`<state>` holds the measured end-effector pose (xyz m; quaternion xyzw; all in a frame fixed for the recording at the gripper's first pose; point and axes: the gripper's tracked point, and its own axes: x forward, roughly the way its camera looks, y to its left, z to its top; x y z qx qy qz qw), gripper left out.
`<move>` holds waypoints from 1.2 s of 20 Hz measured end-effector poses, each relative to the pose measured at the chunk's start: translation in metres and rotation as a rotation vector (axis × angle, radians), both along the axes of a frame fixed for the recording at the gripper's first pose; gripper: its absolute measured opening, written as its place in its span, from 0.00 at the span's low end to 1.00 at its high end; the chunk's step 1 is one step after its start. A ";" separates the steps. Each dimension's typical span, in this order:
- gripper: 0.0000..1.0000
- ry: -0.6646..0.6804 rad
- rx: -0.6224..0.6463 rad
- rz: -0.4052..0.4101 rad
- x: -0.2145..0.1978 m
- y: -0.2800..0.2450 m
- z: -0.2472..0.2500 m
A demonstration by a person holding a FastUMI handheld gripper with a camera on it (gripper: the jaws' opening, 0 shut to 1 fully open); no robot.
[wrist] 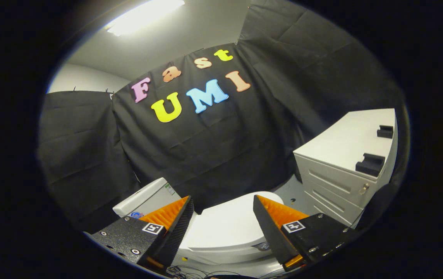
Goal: Open the toilet lid.
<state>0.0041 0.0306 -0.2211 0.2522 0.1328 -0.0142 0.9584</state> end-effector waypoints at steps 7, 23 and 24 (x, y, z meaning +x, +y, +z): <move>0.96 0.139 0.144 -0.028 -0.016 0.019 -0.074; 0.96 0.462 0.393 -0.169 -0.029 -0.012 -0.248; 0.96 0.463 0.403 -0.172 -0.026 -0.010 -0.254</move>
